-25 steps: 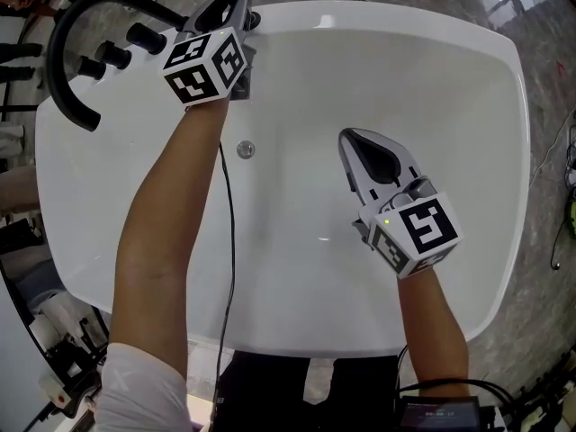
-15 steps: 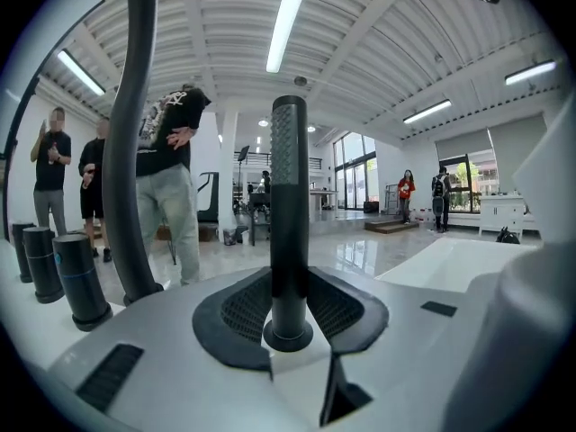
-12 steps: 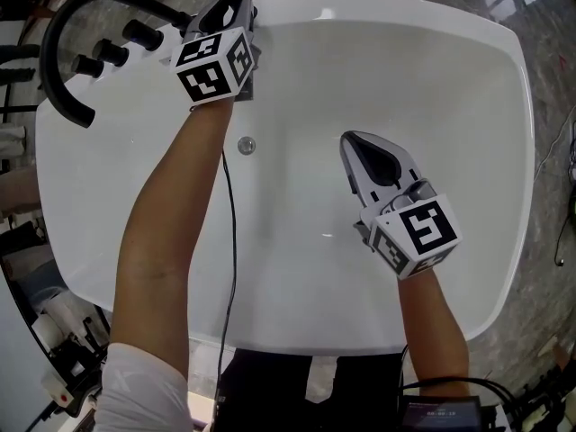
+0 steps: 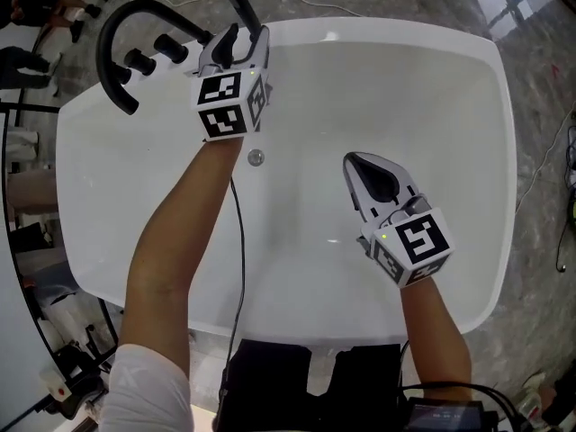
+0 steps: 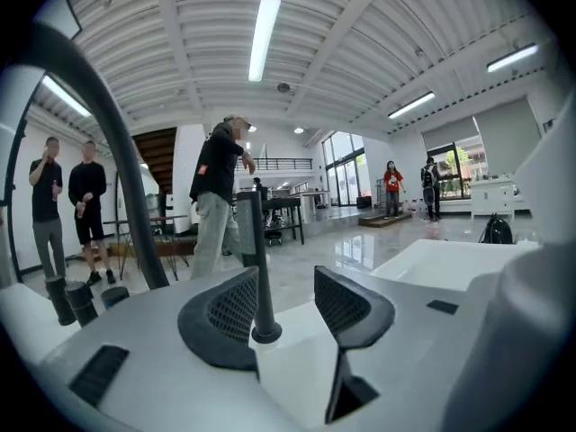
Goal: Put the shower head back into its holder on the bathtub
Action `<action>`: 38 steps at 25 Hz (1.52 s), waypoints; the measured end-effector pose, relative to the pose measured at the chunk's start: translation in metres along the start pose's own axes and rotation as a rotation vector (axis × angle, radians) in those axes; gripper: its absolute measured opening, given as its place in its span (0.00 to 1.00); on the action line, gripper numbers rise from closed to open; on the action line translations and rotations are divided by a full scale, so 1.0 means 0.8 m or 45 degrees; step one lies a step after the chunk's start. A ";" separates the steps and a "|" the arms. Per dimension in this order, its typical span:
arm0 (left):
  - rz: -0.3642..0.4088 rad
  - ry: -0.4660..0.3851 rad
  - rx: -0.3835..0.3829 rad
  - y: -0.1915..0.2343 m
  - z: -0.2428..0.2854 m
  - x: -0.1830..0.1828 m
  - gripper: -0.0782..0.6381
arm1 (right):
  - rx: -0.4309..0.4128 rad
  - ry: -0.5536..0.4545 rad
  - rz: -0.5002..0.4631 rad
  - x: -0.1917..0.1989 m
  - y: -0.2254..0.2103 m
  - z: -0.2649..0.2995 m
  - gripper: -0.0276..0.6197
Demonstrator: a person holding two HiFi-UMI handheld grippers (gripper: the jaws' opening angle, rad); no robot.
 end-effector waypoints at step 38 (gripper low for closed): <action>-0.347 -0.065 0.131 -0.056 -0.580 -0.504 0.13 | 0.087 -0.146 -0.056 -0.354 0.325 -0.300 0.06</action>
Point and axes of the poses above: the fingertips, and each gripper's own axes: z forward along the fingers, y to its left, x out of its underside, the point moved 9 cm from there along -z, backward along the fingers, and after that the axes turned 12 degrees about -y, right-handed, at the moved point
